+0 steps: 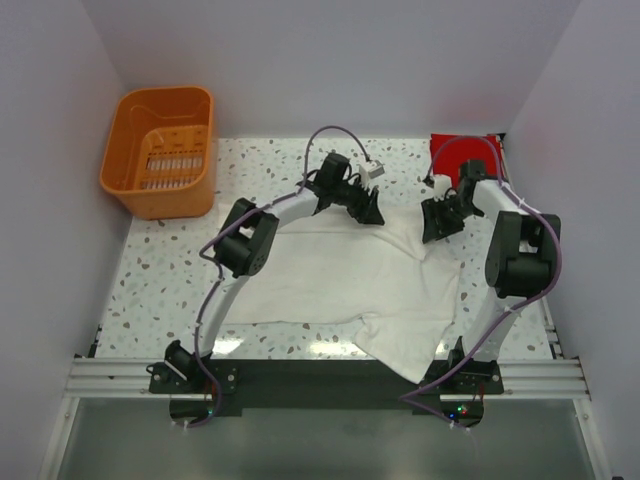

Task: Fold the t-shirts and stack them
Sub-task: Fold the tshirt

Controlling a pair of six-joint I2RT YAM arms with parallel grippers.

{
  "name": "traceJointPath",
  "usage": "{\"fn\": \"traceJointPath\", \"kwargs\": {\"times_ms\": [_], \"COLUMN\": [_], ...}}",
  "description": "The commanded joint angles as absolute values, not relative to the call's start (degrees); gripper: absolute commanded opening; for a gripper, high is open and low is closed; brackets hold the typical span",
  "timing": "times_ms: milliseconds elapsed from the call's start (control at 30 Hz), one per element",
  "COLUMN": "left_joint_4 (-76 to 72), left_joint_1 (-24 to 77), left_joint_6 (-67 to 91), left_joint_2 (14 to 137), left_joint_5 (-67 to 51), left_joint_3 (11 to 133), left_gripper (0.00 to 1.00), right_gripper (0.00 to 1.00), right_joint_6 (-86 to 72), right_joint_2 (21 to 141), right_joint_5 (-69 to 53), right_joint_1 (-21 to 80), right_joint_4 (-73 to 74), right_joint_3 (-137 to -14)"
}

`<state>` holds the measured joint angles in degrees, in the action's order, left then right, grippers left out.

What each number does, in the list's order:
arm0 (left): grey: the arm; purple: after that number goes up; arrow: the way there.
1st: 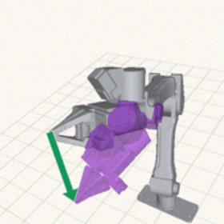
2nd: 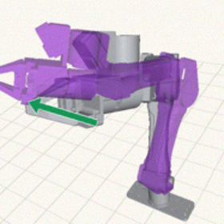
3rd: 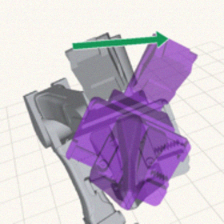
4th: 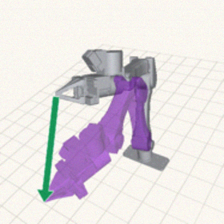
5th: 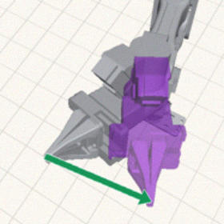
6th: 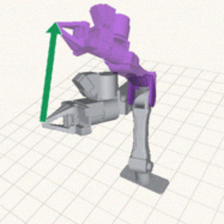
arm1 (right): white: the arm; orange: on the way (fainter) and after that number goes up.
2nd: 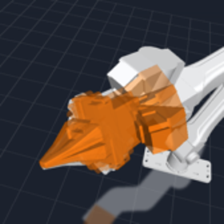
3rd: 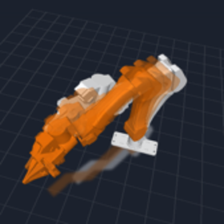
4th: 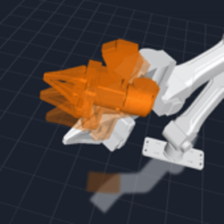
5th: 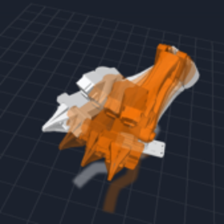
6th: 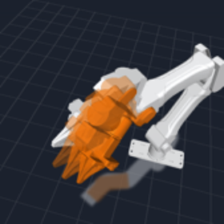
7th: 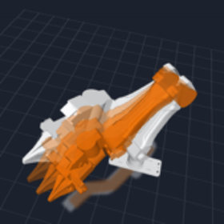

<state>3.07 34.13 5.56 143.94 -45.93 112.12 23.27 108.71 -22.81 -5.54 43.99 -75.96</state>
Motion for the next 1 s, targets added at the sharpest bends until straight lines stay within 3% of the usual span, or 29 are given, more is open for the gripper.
{"fn": "traceJointPath", "kwargs": {"times_ms": [0,100,233,367,467,633,967], "left_joint_4": [-2.02,-3.07,-5.44,-8.16,-11.32,-15.38,-6.97], "left_joint_1": [35.07,35.68,36.30,36.65,36.56,36.56,36.56], "left_joint_6": [7.38,8.17,9.49,9.84,9.58,6.51,-11.06], "left_joint_2": [145.10,145.98,146.43,145.29,141.95,134.23,126.30], "left_joint_5": [-45.62,-45.79,-46.58,-49.73,-52.37,-57.56,-65.83], "left_joint_3": [115.40,116.45,116.81,116.37,112.60,101.61,90.44], "left_gripper": [0.61,0.57,0.44,0.18,0.06,0.02,0.00], "right_gripper": [0.49,0.49,0.49,0.49,0.49,0.49,0.46], "right_joint_6": [24.61,24.78,25.40,25.31,24.44,22.77,21.53], "right_joint_2": [108.37,107.76,106.96,107.31,107.40,107.75,109.51], "right_joint_5": [-21.44,-21.80,-21.45,-22.32,-24.07,-27.59,-31.46], "right_joint_1": [-5.62,-5.71,-5.89,-6.76,-7.56,-8.35,-8.09], "right_joint_4": [46.14,47.37,47.29,47.20,46.85,46.23,43.86], "right_joint_3": [-79.27,-80.16,-80.33,-81.91,-83.75,-86.22,-84.03]}}
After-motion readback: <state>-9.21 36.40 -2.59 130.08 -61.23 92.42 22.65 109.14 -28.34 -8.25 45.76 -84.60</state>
